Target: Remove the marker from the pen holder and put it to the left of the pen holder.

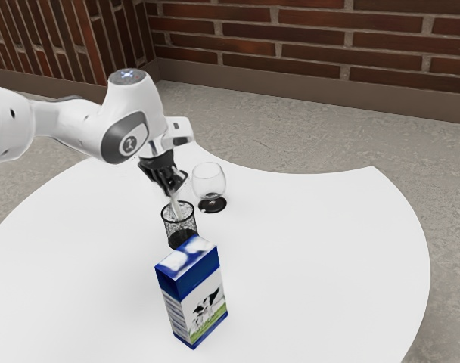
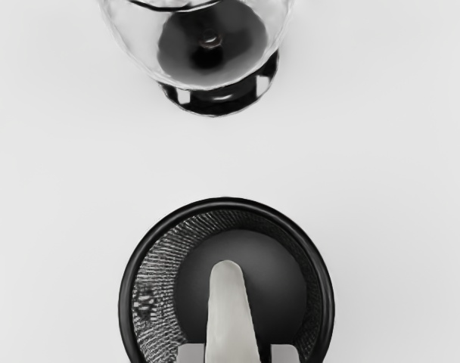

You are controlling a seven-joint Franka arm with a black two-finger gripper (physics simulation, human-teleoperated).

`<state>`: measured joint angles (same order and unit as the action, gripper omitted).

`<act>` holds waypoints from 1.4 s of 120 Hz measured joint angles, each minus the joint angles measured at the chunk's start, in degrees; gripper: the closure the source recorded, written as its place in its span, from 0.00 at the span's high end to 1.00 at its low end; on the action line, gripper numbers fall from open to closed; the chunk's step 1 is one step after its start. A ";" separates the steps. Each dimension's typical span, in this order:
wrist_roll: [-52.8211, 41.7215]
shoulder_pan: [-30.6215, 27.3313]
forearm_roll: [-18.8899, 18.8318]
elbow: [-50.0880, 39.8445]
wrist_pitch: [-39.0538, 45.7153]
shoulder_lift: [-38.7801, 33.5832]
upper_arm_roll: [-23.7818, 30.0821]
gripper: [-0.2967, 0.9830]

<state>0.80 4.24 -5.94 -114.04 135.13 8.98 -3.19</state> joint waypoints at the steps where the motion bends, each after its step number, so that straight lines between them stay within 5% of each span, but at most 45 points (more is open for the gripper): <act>1: 0.04 0.07 -0.17 0.00 -0.02 -0.45 -0.10 0.18; 26: 1.22 -0.82 -5.96 1.36 -2.77 -8.35 -3.69 0.17; 50: 1.29 -11.32 -7.64 11.68 -15.20 4.32 -3.01 0.16; 76: -1.22 -16.09 -6.89 30.15 -32.96 21.39 0.79 0.16; 127: -9.01 -16.73 -8.86 43.63 -45.85 31.21 4.36 0.16; 157: -13.03 -16.66 -11.74 44.92 -46.80 31.36 7.96 0.54; 168: -13.95 -15.77 -11.97 36.77 -44.84 21.55 7.32 0.62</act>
<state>-13.16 -11.53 -17.90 -77.27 90.29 30.54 4.12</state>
